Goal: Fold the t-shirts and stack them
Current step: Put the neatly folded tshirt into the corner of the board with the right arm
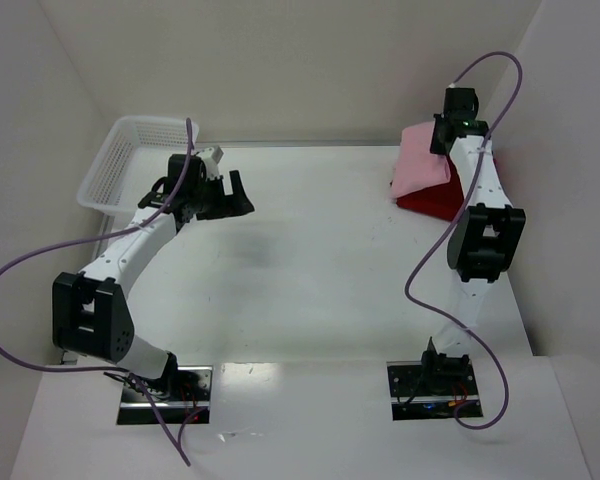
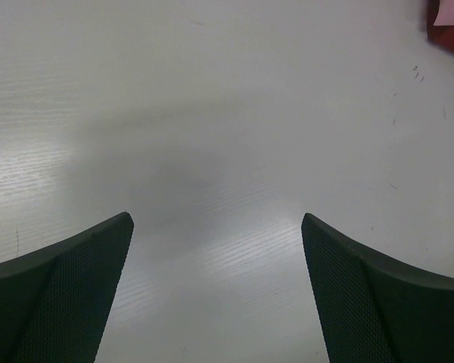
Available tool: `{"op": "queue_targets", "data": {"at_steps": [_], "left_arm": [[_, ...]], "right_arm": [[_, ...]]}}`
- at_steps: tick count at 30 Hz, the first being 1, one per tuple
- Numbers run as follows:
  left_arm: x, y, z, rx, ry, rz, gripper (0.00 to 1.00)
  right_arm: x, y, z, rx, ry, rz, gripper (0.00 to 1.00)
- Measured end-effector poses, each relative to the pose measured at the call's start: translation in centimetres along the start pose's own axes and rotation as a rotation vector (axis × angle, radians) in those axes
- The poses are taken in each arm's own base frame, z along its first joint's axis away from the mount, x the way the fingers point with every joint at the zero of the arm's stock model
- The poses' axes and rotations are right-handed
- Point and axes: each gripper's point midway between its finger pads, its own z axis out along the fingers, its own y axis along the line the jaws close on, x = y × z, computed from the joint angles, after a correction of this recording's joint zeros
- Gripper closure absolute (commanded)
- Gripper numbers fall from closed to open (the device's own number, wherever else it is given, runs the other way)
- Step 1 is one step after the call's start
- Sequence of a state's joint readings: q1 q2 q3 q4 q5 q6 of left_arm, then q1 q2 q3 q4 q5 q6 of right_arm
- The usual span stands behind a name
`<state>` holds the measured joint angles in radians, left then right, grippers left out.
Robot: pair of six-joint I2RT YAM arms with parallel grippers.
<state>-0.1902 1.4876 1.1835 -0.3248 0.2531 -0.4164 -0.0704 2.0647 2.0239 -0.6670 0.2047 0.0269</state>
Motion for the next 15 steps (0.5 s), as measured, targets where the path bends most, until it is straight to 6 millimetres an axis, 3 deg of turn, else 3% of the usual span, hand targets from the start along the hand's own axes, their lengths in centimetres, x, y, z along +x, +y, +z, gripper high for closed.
{"op": "queue_targets", "data": {"at_steps": [7,15], "left_arm": [[0.4,0.0,0.2,0.009,0.019,-0.004,0.0],[0.6,0.4,0.4,0.002,0.03,-0.013,0.0]], "right_arm": [[0.7,-4.6,0.8,0.102,0.021,0.04,1.0],[1.2,-5.2,1.2,0.156,0.023,0.03,1.0]]}}
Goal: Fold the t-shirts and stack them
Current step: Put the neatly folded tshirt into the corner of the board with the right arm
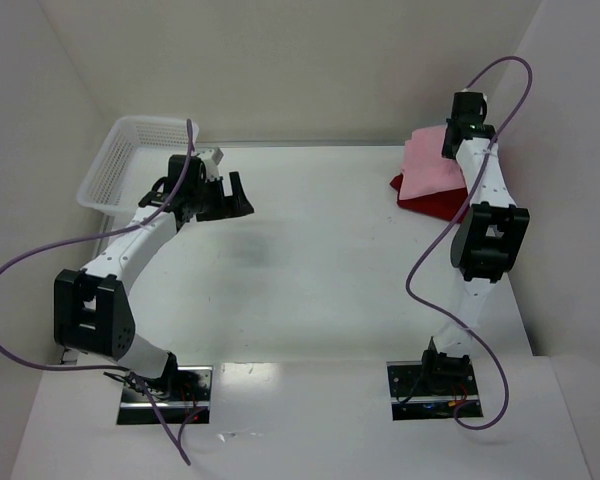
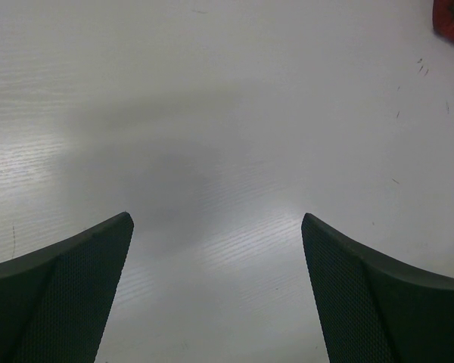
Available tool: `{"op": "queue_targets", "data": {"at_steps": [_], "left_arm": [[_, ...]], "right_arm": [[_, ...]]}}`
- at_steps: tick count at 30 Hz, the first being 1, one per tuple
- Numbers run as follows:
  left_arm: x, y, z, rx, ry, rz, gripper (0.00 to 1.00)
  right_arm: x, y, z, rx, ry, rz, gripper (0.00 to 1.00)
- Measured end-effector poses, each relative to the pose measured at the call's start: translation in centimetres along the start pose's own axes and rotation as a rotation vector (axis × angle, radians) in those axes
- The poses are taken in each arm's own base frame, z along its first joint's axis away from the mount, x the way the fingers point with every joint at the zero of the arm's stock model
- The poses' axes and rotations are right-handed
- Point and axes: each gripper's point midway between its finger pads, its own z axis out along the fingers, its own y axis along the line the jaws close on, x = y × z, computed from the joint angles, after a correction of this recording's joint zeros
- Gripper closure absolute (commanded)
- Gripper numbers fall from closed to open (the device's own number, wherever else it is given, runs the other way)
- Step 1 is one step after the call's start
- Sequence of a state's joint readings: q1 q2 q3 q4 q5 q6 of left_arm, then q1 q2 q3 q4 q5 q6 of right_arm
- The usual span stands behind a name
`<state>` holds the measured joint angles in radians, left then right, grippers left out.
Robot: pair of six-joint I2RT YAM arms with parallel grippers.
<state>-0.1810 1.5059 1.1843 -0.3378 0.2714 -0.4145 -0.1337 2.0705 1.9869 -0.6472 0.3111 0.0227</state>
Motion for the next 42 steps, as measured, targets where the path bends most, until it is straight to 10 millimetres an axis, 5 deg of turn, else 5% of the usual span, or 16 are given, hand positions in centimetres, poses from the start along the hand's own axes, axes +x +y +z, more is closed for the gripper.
{"op": "queue_targets", "data": {"at_steps": [20,25,26,28,32,37,42], "left_arm": [[1.0,0.6,1.7,0.001,0.061,-0.02,0.0],[0.9,0.6,2.0,0.0,0.066,-0.021,0.0],[0.9,0.6,2.0,0.0,0.066,-0.021,0.0],[0.9,0.6,2.1,0.002,0.07,-0.022,0.0],[1.0,0.5,2.2,0.009,0.075,-0.023,0.0],[1.1,0.3,2.1,0.021,0.079,-0.024,0.0],[1.0,0.1,2.0,0.028,0.082,-0.025,0.0]], "right_arm": [[1.6,-3.7,2.9,0.098,0.043,0.023,0.95],[2.4,-3.5,3.8,0.098,0.064,0.015,0.72],[2.5,-3.5,3.9,0.098,0.066,0.013,0.58],[2.5,-3.4,3.9,0.098,0.067,0.014,0.51],[2.4,-3.5,3.9,0.098,0.061,0.015,0.19],[1.6,-3.6,3.2,0.101,0.043,0.013,0.01],[-1.3,-2.9,-0.6,0.128,-0.043,0.0,0.0]]}}
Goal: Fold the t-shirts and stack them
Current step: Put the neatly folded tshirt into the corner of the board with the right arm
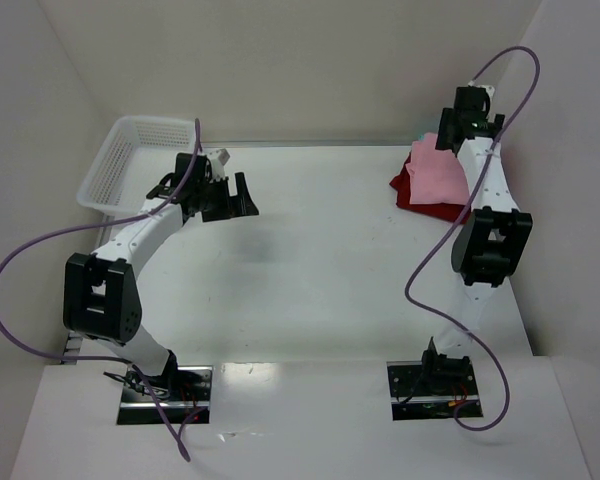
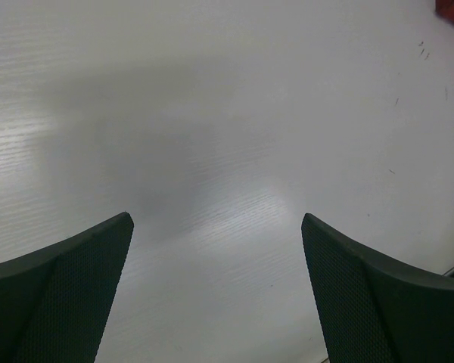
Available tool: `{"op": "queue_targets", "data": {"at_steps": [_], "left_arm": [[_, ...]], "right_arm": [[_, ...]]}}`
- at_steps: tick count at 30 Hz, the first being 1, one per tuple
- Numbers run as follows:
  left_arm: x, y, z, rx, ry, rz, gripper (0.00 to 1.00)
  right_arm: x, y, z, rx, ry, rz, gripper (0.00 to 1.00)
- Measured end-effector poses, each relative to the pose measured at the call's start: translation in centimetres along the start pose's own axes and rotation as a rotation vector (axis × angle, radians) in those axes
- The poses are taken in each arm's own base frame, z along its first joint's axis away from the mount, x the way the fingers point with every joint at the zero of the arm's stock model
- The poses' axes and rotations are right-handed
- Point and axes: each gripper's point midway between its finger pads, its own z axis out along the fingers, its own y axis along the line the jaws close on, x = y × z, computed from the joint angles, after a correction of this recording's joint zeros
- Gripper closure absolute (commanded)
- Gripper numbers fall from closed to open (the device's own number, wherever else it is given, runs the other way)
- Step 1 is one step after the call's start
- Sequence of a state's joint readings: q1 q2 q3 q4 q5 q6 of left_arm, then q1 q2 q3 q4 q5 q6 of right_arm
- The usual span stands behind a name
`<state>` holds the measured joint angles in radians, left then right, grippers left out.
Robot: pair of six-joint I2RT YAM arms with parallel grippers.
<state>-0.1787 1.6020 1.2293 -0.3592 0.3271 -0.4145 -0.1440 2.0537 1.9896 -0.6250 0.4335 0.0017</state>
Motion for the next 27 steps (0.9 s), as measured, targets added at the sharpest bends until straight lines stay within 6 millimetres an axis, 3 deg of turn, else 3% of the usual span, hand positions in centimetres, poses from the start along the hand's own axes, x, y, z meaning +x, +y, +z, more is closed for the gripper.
{"op": "queue_targets", "data": {"at_steps": [6,8,10,11,15,18,23,27], "left_arm": [[-1.1,-0.7,-0.4,0.019,-0.021,0.01,0.0],[-1.4,-1.0,-0.6,0.025,-0.029,0.014,0.0],[-1.5,-1.2,-0.8,0.034,-0.032,0.017,0.0],[-1.6,-1.4,-1.0,0.04,-0.034,0.021,0.0],[-1.9,-2.3,-1.9,0.074,-0.051,0.05,0.0],[-2.2,-2.9,-2.6,0.095,-0.064,0.061,0.0],[-2.5,-3.4,-3.1,0.108,-0.079,0.069,0.0],[-2.6,-3.5,-3.3,0.112,-0.085,0.072,0.0]], "right_arm": [[-3.6,4.8,-8.2,-0.115,-0.163,-0.012,0.0],[-3.5,5.7,-9.1,-0.151,-0.185,-0.006,0.06],[-2.4,5.9,-8.6,-0.154,-0.178,0.004,0.17],[-1.4,5.8,-7.8,-0.148,-0.162,0.009,0.29],[3.8,5.5,-4.1,-0.13,-0.037,0.011,0.53],[6.1,4.7,-2.0,-0.112,0.026,0.022,0.54],[6.5,2.9,0.1,-0.056,0.035,0.044,0.54],[7.2,1.7,2.1,-0.022,0.054,0.059,0.49]]}}
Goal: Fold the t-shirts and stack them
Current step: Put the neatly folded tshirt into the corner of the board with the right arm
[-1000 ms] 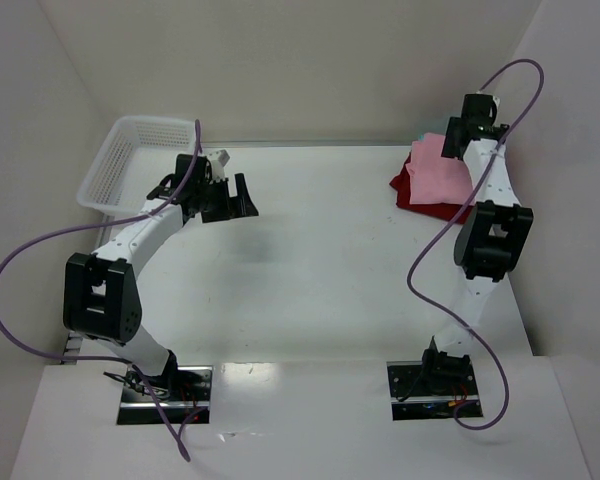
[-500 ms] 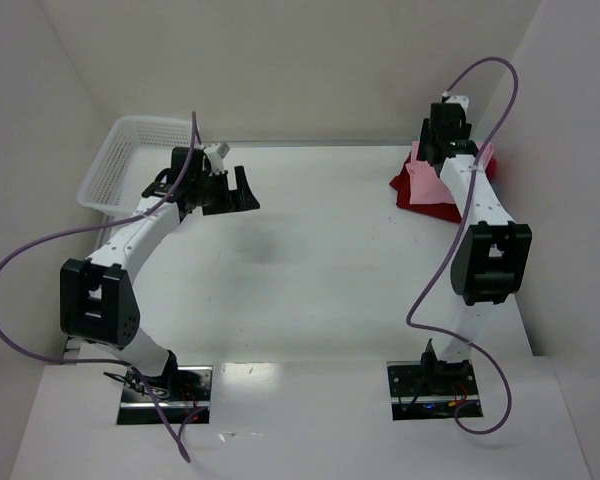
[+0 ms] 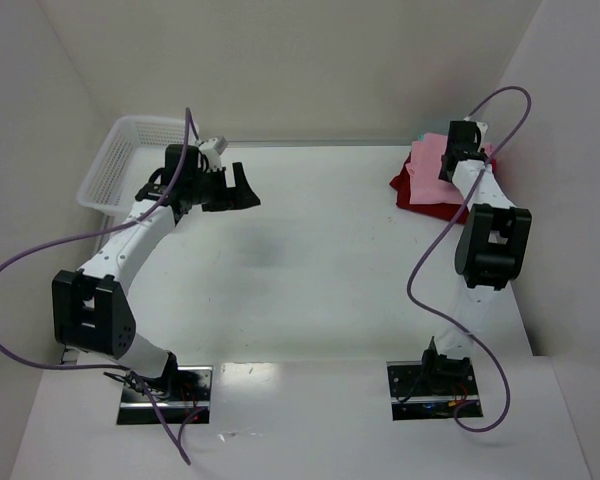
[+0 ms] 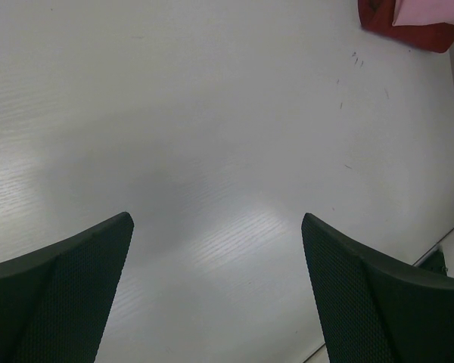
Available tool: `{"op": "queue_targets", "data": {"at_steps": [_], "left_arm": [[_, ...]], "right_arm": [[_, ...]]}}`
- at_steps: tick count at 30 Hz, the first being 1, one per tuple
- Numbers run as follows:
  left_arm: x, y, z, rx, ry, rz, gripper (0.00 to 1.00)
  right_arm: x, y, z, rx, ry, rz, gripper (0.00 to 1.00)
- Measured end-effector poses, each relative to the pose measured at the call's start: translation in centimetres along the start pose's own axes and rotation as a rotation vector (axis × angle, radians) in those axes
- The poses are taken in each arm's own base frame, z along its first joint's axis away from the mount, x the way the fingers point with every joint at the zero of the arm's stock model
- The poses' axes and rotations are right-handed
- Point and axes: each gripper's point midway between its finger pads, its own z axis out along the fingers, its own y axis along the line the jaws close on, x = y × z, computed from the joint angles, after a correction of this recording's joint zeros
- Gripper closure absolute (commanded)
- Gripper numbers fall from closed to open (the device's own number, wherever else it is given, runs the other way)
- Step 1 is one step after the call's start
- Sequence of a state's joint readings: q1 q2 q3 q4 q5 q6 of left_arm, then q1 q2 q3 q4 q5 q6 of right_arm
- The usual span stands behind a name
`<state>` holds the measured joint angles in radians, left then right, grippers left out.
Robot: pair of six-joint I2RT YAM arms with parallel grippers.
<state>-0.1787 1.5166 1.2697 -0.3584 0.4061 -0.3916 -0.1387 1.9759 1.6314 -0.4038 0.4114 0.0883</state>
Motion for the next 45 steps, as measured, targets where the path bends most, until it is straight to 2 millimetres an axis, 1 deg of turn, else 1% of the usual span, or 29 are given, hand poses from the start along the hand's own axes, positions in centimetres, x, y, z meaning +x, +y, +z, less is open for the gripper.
{"op": "queue_targets", "data": {"at_steps": [1,4,5,6,8,11,14,16,20,22,24,27,29,30,32,33,36,37,38,40,44,45], "left_arm": [[0.0,0.0,0.0,0.001,-0.001,0.001,0.0],[-0.1,-0.1,-0.2,0.001,-0.004,0.004,0.0],[-0.1,-0.1,-0.2,0.002,-0.005,0.005,0.0],[-0.1,-0.1,-0.2,0.002,-0.006,0.007,0.0],[-0.1,-0.1,-0.2,0.001,-0.006,0.007,0.0],[-0.2,0.0,-0.3,-0.001,-0.007,0.005,0.0],[-0.2,0.1,-0.3,-0.003,-0.009,0.003,0.0],[-0.3,0.1,-0.3,0.0,-0.009,0.003,0.0],[-0.3,-0.1,-0.3,0.013,-0.008,0.003,0.0],[-0.4,-0.2,-0.3,0.017,-0.012,0.005,0.0],[-0.5,-0.3,-0.3,0.019,-0.016,0.007,0.0],[-0.5,-0.3,-0.3,0.021,-0.017,0.007,0.0],[-0.5,-0.3,-0.3,0.021,-0.016,0.006,0.0],[-0.4,-0.3,-0.3,0.02,-0.014,0.005,0.0],[-0.6,-0.4,-0.5,0.017,-0.011,0.003,0.0],[-0.8,-0.5,-0.6,0.017,-0.014,0.005,0.0],[-1.7,-0.9,-1.0,0.019,-0.034,0.015,0.0],[-2.0,-1.0,-1.1,0.02,-0.039,0.018,0.0],[-2.3,-1.1,-1.1,0.021,-0.045,0.021,0.0],[-2.4,-1.1,-1.2,0.019,-0.049,0.021,0.0],[-2.3,-0.8,-1.4,0.009,-0.041,0.012,0.0],[-2.2,-0.7,-1.4,0.008,-0.039,0.01,0.0]], "right_arm": [[0.4,-0.5,0.7,0.012,0.013,0.003,0.47],[1.7,-2.1,2.5,0.047,0.053,0.013,0.47],[2.1,-2.4,3.0,0.055,0.065,0.015,0.44],[2.5,-2.8,3.4,0.064,0.074,0.018,0.44],[2.9,-3.0,4.0,0.07,0.086,0.018,0.44],[2.4,-2.7,4.6,0.071,0.077,0.02,0.39],[0.9,-2.5,5.2,0.075,0.053,0.03,0.39],[0.1,-2.3,5.1,0.067,0.036,0.042,0.36],[-1.4,-1.7,4.4,0.022,0.0,0.072,0.32],[-2.3,-1.4,4.1,0.001,-0.02,0.082,0.32],[-3.8,-1.1,3.8,-0.02,-0.048,0.094,0.32],[-6.8,-0.7,3.6,-0.04,-0.106,0.119,0.27],[-8.0,-0.5,3.9,-0.045,-0.136,0.134,0.26],[-8.0,-0.3,4.3,-0.045,-0.138,0.137,0.24],[-7.0,0.1,5.6,-0.043,-0.118,0.136,0.24],[-6.2,0.4,6.4,-0.042,-0.101,0.133,0.22],[-2.9,1.3,9.4,-0.036,-0.031,0.113,0.22],[-2.1,1.6,10.3,-0.034,-0.017,0.11,0.22],[-1.9,1.8,10.9,-0.032,-0.016,0.109,0.22],[-2.5,2.0,11.2,-0.035,-0.029,0.114,0.2],[-4.3,2.7,11.6,-0.065,-0.064,0.136,0.19],[-4.5,2.9,11.9,-0.07,-0.065,0.138,0.15]]}}
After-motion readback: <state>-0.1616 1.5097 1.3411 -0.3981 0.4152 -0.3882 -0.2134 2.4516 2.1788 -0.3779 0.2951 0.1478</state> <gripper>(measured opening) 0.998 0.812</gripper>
